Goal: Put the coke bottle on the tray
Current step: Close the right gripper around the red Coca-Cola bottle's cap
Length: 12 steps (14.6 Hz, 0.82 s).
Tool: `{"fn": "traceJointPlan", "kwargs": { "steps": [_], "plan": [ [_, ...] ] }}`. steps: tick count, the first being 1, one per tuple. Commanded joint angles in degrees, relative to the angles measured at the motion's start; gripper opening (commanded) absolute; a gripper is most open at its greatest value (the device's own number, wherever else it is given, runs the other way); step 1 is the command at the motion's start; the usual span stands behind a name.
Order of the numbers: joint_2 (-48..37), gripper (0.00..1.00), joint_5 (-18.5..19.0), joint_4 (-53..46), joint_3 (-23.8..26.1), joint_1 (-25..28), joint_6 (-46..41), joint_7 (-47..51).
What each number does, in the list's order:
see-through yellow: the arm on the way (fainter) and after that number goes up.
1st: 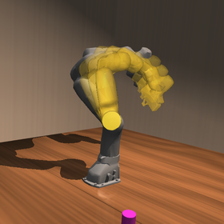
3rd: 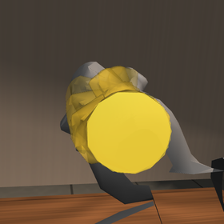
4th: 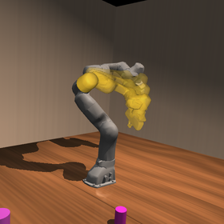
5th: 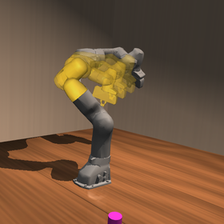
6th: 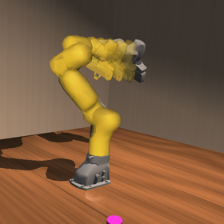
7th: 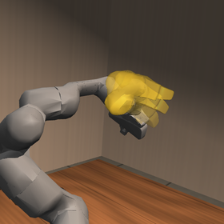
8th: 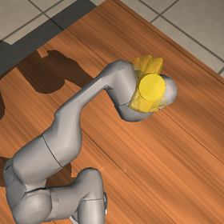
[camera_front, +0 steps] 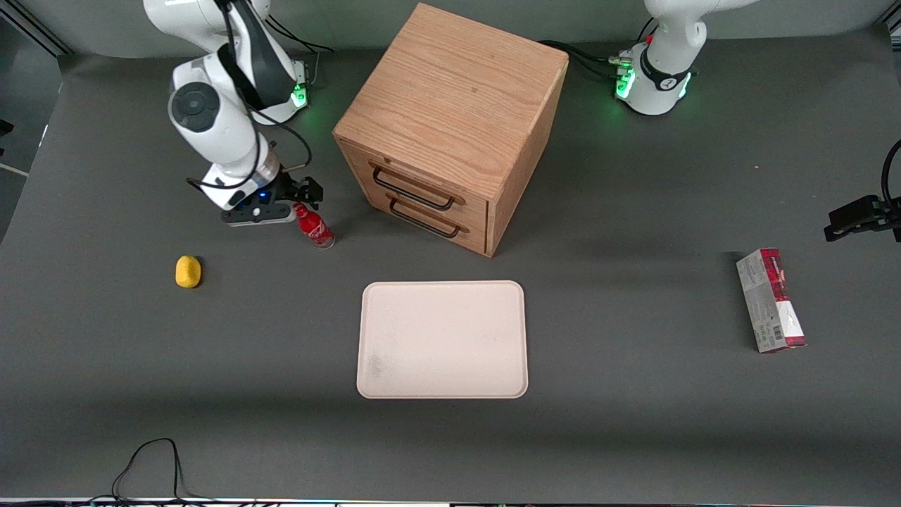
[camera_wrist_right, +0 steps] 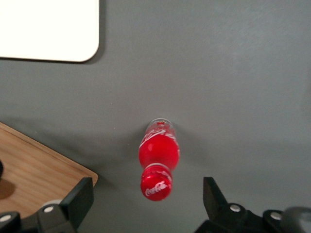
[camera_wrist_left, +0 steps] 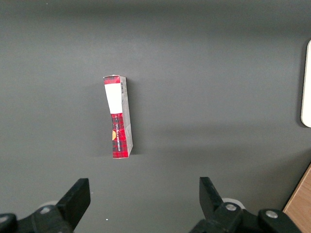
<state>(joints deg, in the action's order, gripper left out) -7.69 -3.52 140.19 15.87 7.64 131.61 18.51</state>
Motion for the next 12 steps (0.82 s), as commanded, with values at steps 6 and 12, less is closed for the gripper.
{"fn": "traceJointPlan", "kwargs": {
  "steps": [6, 12],
  "plan": [
    [-0.66, 1.0, -0.7, 4.65, 0.56, 0.01, 6.55, 1.09],
    [0.22, 0.31, -0.17, 4.57, 0.47, -0.08, 7.78, 1.0]
  ]
}}
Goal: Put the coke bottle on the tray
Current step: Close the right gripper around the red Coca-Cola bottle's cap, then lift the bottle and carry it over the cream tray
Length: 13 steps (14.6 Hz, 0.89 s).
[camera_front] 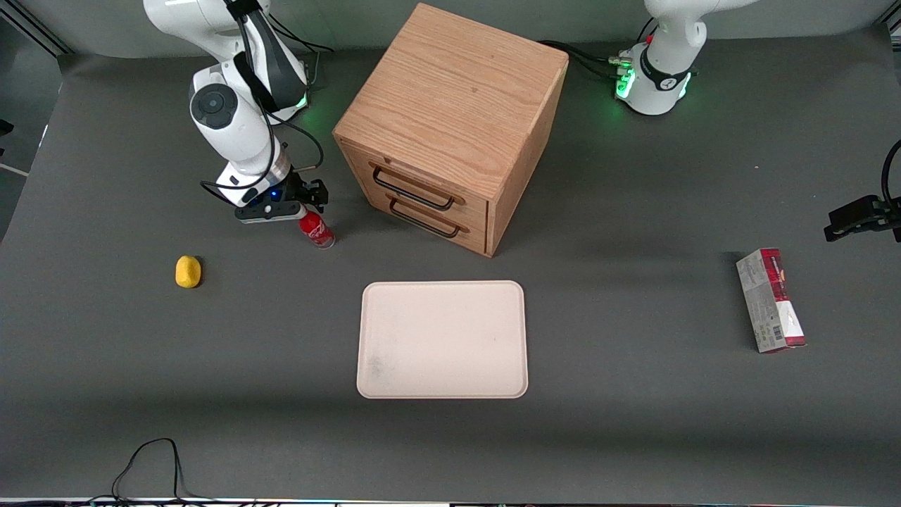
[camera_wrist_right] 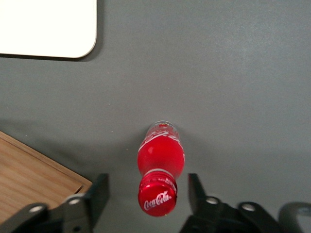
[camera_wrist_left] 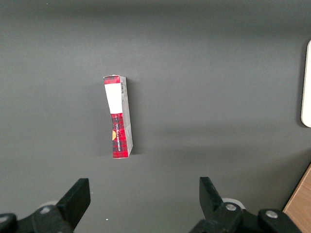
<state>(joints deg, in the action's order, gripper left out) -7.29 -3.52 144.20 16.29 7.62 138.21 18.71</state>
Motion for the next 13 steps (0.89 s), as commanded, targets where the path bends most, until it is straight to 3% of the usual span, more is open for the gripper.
{"fn": "traceJointPlan", "kwargs": {
  "steps": [1, 2, 4, 10, 13],
  "plan": [
    [-0.18, 0.27, -0.17, 0.56, 0.05, -0.06, 1.18, 0.81],
    [-0.18, 0.21, -0.17, 0.56, 0.05, -0.06, 1.18, 0.81],
    [-0.18, 0.0, -0.17, 0.56, 0.05, -0.06, 1.54, 0.81],
    [-1.32, 0.0, -0.17, -0.4, -0.12, -0.06, -0.12, 0.89],
    [-1.76, 0.0, -0.17, -5.31, -0.21, -0.06, -7.4, 0.89]
  ]
}}
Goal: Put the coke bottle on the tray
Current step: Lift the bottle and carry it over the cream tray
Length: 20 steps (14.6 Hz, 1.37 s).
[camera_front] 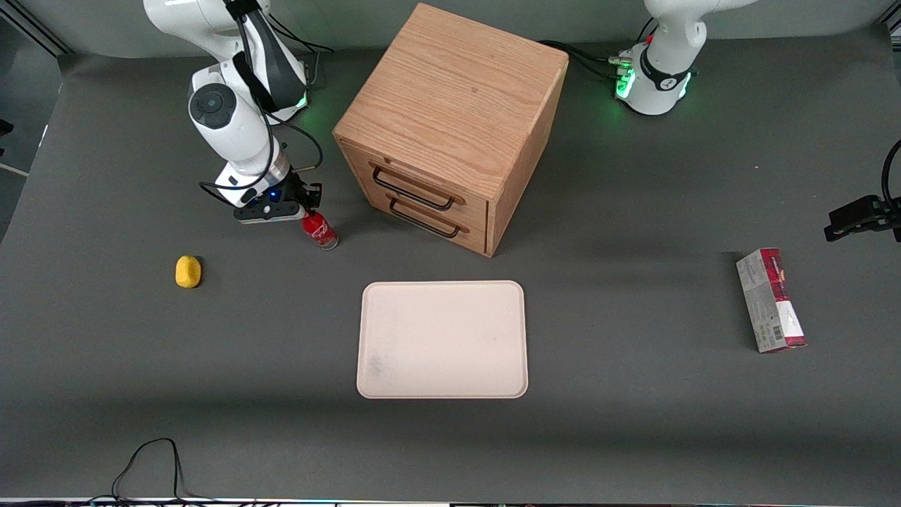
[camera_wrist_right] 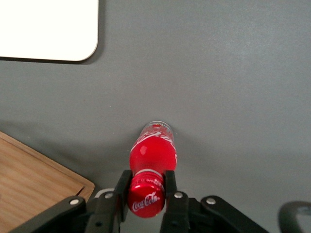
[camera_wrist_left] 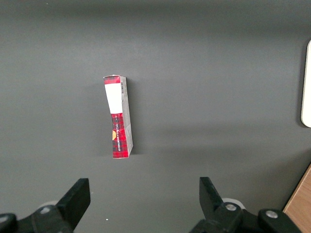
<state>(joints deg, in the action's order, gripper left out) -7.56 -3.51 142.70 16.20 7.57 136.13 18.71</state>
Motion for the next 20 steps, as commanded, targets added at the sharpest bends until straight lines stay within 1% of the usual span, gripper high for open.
{"fn": "traceJointPlan", "kwargs": {
  "steps": [1, 4, 6, 8, 10, 11, 12, 13, 15, 16, 18, 20],
  "plan": [
    [-1.58, 0.0, -0.18, -6.36, -0.2, -0.01, -8.57, 0.81],
    [-1.31, 0.0, -0.09, -15.05, -0.29, -0.01, -18.06, 0.37],
    [0.43, 0.0, -0.09, -23.39, -0.29, -0.1, -25.88, 0.37],
    [3.59, 0.0, 0.34, -32.79, -0.29, -0.1, -32.74, 0.45],
    [8.85, 0.0, 3.06, -44.03, -0.12, -0.1, -39.51, 0.8],
    [11.84, 0.0, 3.25, -49.66, 0.15, -0.01, -42.24, 0.89],
    [15.18, 0.0, 3.33, -54.85, 0.41, 0.6, -44.09, 0.98],
    [18.08, 0.0, 4.21, -58.99, 1.46, 1.3, -45.24, 0.98],
    [25.02, 0.0, 9.28, -65.94, 5.14, 1.31, -45.52, 1.16],
    [28.53, 0.0, 10.7, -69.54, 6.73, 1.31, -45.52, 1.24],
    [35.74, 0.0, 12.12, -76.49, 8.32, 1.4, -45.34, 2.82],
    [40.85, 0.0, 13.78, -80.63, 10.34, 1.4, -44.38, 4.05]
  ]
}}
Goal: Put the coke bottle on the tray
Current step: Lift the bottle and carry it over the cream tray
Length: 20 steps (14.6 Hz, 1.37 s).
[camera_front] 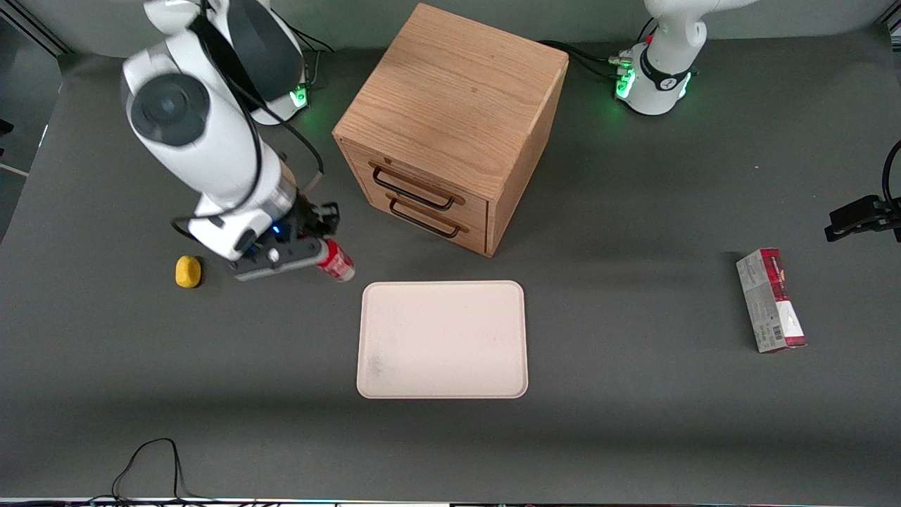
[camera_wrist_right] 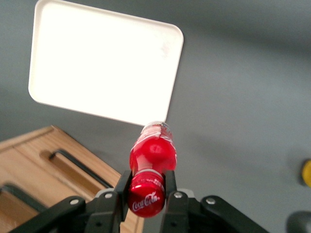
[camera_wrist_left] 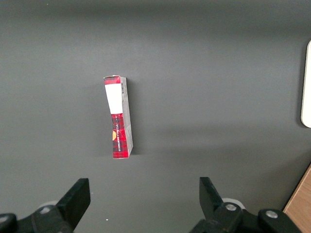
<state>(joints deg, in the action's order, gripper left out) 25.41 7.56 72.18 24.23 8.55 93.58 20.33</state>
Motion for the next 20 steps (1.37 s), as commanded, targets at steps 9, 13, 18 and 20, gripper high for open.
{"fn": "traceJointPlan", "kwargs": {
  "steps": [9, 13, 18, 20],
  "plan": [
    [19.41, 0.0, 10.63, -8.64, 2.93, 0.94, 9.77, 4.1],
    [19.42, 0.0, 11.51, -6.09, 2.93, 0.94, 12.59, 5.51],
    [19.76, 0.0, 13.88, -5.12, 2.93, 1.03, 14.42, 5.34],
    [21.78, 0.0, 14.15, -5.91, 2.67, 0.94, 18.72, 5.07]
  ]
}}
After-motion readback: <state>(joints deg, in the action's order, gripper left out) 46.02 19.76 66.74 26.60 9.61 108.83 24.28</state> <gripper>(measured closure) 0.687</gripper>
